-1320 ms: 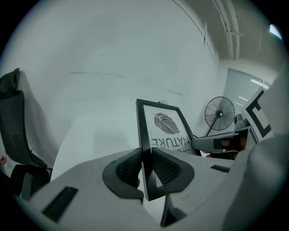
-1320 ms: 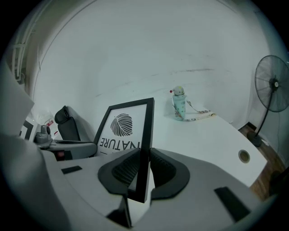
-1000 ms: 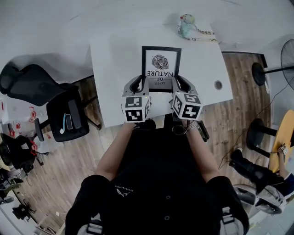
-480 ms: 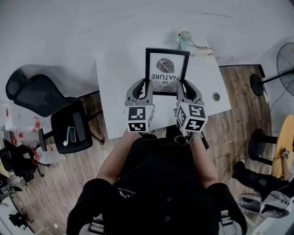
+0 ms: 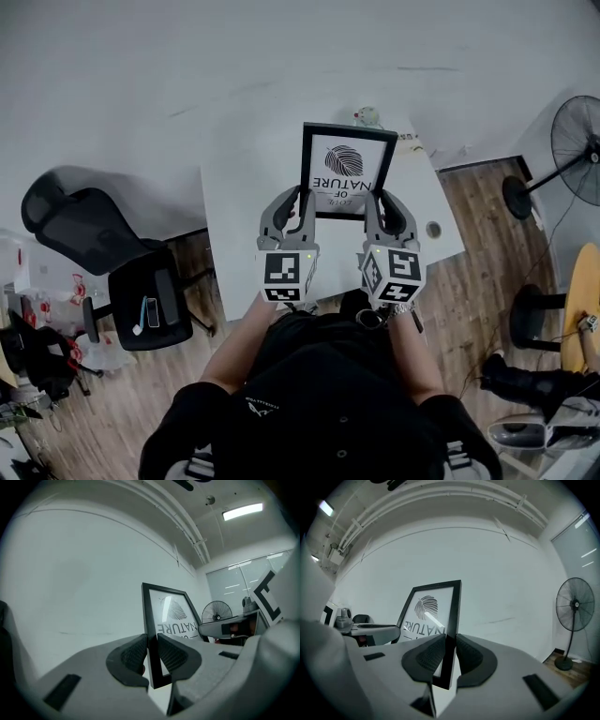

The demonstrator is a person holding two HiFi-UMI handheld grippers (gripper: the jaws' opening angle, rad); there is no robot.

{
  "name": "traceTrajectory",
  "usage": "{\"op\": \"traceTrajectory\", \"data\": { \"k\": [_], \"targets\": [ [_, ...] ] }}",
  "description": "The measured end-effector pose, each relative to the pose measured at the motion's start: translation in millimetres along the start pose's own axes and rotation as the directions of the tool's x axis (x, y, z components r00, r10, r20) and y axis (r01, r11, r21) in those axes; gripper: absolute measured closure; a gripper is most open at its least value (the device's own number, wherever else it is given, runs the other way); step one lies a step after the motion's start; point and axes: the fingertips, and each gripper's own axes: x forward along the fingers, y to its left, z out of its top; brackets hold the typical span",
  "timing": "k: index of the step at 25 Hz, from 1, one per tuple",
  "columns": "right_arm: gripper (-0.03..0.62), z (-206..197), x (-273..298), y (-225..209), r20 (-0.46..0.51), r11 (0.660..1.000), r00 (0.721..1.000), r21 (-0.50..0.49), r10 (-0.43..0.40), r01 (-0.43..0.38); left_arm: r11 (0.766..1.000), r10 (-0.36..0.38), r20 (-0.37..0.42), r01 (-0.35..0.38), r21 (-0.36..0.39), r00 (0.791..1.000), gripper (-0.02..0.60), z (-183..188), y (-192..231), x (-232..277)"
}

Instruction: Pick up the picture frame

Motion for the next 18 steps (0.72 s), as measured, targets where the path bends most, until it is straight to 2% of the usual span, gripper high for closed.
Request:
{"op": "traceTrajectory", "data": {
  "k": [5, 12, 18],
  "targets": [
    [0.525, 28.5, -3.3, 1.9, 0.059, 1.0, 0.998, -0.023, -0.018, 0.019, 1.0, -0.015, 0.053, 0.014, 0.016, 0.998, 0.506, 30.0, 2.0, 3.8],
    [0.523, 51.0, -6.4, 12.3, 0.116, 0.999, 0.993, -0.05, -0.003, 0.009, 0.999, -0.011, 0.092, 0.007, 0.045, 0.996, 0.506, 47.0, 10.3, -3.1],
    [0.524, 60.0, -8.8, 15.0, 0.163, 0.998, 0.987, -0.059, 0.004, 0.006, 0.999, 0.006, 0.14, -0.012, 0.039, 0.99, 0.506, 59.7, 10.6, -8.2]
  ]
}}
